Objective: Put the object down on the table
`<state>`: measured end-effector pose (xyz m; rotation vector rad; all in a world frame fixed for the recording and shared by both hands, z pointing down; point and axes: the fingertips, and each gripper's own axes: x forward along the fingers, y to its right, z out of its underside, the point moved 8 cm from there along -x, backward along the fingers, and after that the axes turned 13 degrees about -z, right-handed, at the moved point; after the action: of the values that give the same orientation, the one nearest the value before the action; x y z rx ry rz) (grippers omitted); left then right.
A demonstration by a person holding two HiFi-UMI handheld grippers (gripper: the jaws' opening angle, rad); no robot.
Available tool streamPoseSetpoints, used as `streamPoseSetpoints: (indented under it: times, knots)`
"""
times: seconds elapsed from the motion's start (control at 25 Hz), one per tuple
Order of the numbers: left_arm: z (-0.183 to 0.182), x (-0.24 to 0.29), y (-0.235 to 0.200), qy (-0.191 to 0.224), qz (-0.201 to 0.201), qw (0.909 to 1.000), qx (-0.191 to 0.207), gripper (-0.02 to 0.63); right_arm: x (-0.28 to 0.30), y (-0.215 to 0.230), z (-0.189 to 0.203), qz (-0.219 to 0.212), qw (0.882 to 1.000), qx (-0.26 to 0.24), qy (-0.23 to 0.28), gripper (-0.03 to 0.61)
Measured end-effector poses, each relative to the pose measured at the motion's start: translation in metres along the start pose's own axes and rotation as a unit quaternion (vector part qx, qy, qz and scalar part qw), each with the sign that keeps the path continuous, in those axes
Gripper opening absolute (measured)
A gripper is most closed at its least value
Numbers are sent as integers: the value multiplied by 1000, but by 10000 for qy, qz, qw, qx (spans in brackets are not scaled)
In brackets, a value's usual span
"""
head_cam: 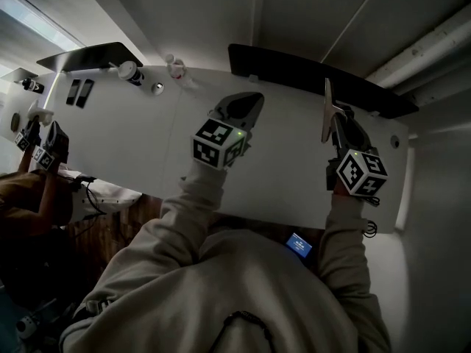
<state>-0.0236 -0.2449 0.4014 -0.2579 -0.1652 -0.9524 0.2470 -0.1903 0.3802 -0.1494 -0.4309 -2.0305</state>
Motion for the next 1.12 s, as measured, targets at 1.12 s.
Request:
streamPoseSetpoints:
  times: [1.12]
  knots:
    - [110,9,5,-888,65,9952,-410,3,10,14,92,-3,9969,447,-645,94]
